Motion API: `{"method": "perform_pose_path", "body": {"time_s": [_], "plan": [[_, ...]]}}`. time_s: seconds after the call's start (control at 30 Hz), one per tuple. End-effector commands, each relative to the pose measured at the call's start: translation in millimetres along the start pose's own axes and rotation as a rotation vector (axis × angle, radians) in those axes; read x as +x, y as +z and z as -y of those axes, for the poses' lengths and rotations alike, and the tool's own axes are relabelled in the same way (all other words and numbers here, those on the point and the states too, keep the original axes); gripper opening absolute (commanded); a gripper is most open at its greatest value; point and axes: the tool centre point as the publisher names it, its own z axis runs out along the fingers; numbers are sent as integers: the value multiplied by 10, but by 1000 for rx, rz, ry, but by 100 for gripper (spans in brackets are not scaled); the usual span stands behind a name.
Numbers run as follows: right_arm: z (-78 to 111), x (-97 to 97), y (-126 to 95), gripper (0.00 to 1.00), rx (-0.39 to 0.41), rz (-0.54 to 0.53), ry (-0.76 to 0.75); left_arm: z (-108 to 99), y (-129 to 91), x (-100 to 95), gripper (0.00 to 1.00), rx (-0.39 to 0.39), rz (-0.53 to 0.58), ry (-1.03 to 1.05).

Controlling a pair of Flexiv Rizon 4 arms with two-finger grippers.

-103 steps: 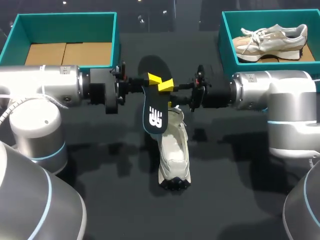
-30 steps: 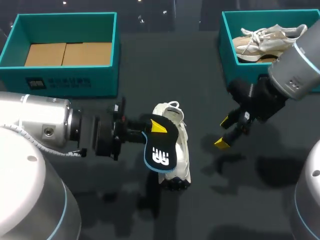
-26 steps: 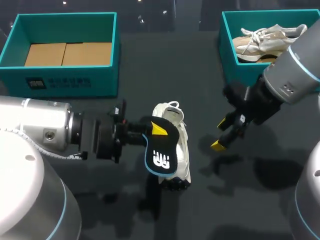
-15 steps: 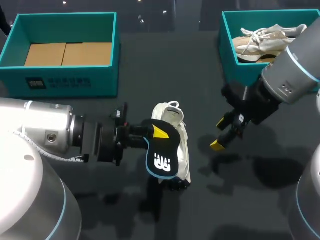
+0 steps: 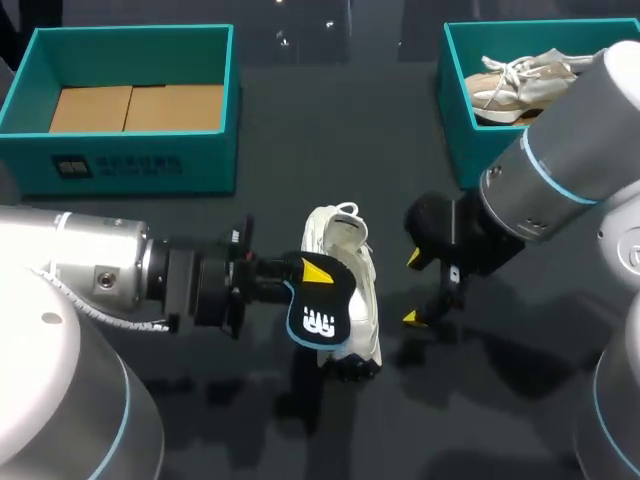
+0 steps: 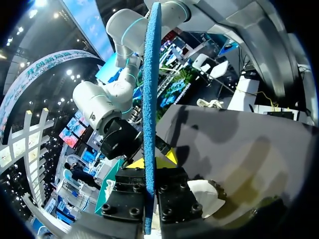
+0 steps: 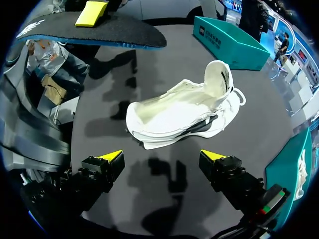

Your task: Take the shoe out of the shoebox, open the shoe tongue, remove and reinsert the insole, then place the shoe into the shoebox

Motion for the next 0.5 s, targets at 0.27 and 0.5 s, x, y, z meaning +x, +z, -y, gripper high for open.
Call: {"method": "perform_pose_path", "body": {"time_s": [0.27,0.5], "plan": [[-77,-37,295,100,5,20,-34,-74,162,209,0,12,1,-47],[-43,-23,336,100,-8,50,-23,-78,166,214,0,6,3,-54]]}}
